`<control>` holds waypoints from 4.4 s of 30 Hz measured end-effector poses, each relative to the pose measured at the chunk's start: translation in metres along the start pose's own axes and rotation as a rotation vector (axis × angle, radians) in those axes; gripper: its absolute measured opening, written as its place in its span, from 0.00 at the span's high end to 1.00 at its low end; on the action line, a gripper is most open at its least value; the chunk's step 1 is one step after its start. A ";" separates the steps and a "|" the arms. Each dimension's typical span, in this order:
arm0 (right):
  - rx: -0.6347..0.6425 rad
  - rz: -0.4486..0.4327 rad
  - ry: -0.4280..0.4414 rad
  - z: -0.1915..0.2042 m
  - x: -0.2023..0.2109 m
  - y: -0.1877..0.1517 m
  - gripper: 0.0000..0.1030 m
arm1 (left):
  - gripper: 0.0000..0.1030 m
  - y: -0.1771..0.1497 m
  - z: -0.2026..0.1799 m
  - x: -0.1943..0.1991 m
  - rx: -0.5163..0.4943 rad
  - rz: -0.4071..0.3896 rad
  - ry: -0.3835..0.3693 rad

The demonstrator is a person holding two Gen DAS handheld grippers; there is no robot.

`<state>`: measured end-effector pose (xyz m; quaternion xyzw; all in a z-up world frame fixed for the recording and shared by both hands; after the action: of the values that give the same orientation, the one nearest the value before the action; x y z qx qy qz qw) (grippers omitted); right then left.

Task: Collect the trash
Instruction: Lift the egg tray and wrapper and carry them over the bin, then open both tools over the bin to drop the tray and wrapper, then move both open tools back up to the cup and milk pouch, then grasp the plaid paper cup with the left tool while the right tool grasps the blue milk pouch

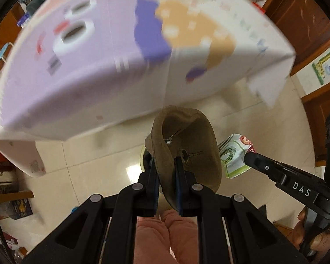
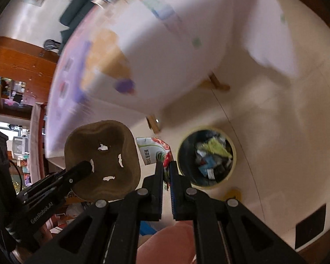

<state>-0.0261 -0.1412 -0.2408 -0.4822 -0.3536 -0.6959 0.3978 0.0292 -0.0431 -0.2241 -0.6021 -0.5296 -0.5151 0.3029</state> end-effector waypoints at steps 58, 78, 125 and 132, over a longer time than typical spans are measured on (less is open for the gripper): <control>0.119 -0.087 -0.132 0.027 -0.003 -0.012 0.67 | 0.57 0.006 -0.015 0.022 -0.043 -0.104 0.002; 0.213 -0.302 -0.051 0.063 0.128 0.009 0.67 | 0.49 0.040 -0.022 0.185 -0.020 -0.315 0.060; -0.613 -0.152 -0.120 0.130 0.008 0.344 0.54 | 0.36 0.511 0.044 0.071 -0.667 0.091 -0.085; -0.621 -0.164 -0.170 0.130 -0.006 0.351 0.54 | 0.36 0.526 0.031 0.022 -0.780 0.210 -0.140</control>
<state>0.3398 -0.1781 -0.1714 -0.6065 -0.1943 -0.7575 0.1437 0.5358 -0.1422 -0.1169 -0.7560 -0.2495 -0.6015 0.0658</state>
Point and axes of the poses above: each gripper's, at about its wrist camera, not at the fingertips, and x roughly against the way its jaws point, z to its left, y to its top, the point moved 4 cm from there along -x, roughly the way its jaws point, and after that the axes turned 12 degrees about -y, right-handed, at the moved point
